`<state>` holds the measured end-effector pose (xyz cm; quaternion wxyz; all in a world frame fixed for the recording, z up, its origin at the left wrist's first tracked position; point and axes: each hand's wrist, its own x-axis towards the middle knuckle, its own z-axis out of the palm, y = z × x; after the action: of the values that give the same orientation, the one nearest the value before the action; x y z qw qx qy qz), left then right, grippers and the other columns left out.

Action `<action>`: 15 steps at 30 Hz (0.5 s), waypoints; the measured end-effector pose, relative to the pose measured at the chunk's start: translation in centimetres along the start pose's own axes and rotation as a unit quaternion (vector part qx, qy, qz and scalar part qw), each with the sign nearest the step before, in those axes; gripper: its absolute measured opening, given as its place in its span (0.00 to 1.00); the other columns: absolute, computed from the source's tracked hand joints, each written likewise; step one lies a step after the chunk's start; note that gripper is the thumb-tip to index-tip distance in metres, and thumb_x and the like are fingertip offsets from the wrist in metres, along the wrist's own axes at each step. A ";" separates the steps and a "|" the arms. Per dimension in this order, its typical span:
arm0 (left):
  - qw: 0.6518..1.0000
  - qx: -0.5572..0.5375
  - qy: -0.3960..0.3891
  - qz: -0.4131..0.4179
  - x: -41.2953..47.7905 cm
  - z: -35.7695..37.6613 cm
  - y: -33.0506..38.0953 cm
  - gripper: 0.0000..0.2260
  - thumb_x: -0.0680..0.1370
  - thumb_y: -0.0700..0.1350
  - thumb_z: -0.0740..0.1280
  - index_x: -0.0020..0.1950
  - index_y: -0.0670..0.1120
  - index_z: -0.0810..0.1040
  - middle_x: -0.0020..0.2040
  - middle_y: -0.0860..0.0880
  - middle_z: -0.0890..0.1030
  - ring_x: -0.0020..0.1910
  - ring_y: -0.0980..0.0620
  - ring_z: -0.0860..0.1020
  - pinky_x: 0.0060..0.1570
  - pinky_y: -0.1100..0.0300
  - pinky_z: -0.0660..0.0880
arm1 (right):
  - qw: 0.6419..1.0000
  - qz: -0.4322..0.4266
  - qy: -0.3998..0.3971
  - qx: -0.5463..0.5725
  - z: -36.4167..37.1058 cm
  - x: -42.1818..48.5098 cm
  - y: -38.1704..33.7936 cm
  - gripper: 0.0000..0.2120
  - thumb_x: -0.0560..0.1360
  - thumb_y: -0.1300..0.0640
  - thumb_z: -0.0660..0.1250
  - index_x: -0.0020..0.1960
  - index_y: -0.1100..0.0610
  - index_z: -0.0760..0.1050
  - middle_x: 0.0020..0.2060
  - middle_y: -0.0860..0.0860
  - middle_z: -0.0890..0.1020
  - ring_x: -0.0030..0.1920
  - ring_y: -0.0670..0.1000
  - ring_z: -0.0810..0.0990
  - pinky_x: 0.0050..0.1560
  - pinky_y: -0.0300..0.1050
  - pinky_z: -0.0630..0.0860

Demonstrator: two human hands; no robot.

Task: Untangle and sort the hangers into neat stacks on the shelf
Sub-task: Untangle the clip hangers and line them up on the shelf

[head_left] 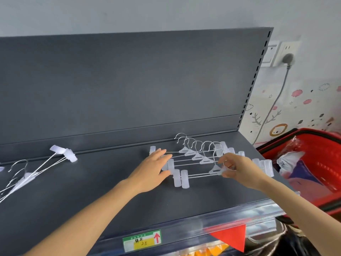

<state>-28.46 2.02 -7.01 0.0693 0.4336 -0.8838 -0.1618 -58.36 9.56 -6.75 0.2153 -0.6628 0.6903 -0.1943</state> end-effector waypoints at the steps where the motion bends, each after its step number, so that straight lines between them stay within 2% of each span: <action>1: 1.000 0.003 -0.002 -0.001 0.3 0.1 0.2 0.26 0.81 0.52 0.58 0.78 0.51 0.55 0.79 0.53 0.49 0.77 0.56 0.44 0.74 0.58 0.50 | 1.000 0.002 0.003 0.002 -0.2 0.3 0.3 0.12 0.71 0.60 0.71 0.52 0.48 0.74 0.37 0.46 0.73 0.36 0.44 0.71 0.35 0.31 0.68; 4: 1.000 0.002 -0.009 -0.015 1.1 0.4 0.6 0.27 0.81 0.55 0.58 0.78 0.52 0.54 0.79 0.53 0.49 0.77 0.57 0.43 0.75 0.56 0.50 | 1.000 0.007 0.004 -0.003 -0.3 1.0 0.8 0.12 0.72 0.59 0.69 0.54 0.51 0.73 0.40 0.47 0.75 0.40 0.45 0.72 0.37 0.34 0.68; 8: 0.999 0.009 -0.028 -0.023 1.5 0.9 0.9 0.30 0.79 0.59 0.59 0.78 0.53 0.53 0.79 0.54 0.48 0.77 0.57 0.42 0.74 0.56 0.49 | 1.000 0.003 -0.007 -0.003 0.1 1.9 1.2 0.12 0.73 0.59 0.69 0.55 0.50 0.73 0.37 0.44 0.72 0.38 0.43 0.71 0.35 0.34 0.66; 11: 0.999 0.025 -0.032 -0.021 1.7 1.0 1.0 0.35 0.76 0.62 0.63 0.78 0.52 0.53 0.79 0.53 0.48 0.77 0.55 0.43 0.74 0.56 0.49 | 1.000 0.000 -0.010 -0.002 0.3 2.4 1.4 0.12 0.73 0.58 0.70 0.54 0.50 0.73 0.39 0.45 0.74 0.40 0.46 0.74 0.37 0.33 0.68; 15: 0.999 0.029 -0.035 -0.023 1.8 1.3 0.9 0.37 0.75 0.61 0.66 0.78 0.51 0.53 0.79 0.53 0.49 0.77 0.56 0.43 0.74 0.56 0.50 | 1.000 -0.003 -0.013 0.000 0.3 2.8 1.5 0.12 0.73 0.57 0.70 0.55 0.50 0.74 0.39 0.43 0.73 0.39 0.42 0.73 0.37 0.32 0.68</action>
<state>-30.58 1.43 -7.94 0.0220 0.4501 -0.8795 -0.1526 -59.52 6.80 -7.94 0.2240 -0.6676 0.6852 -0.1863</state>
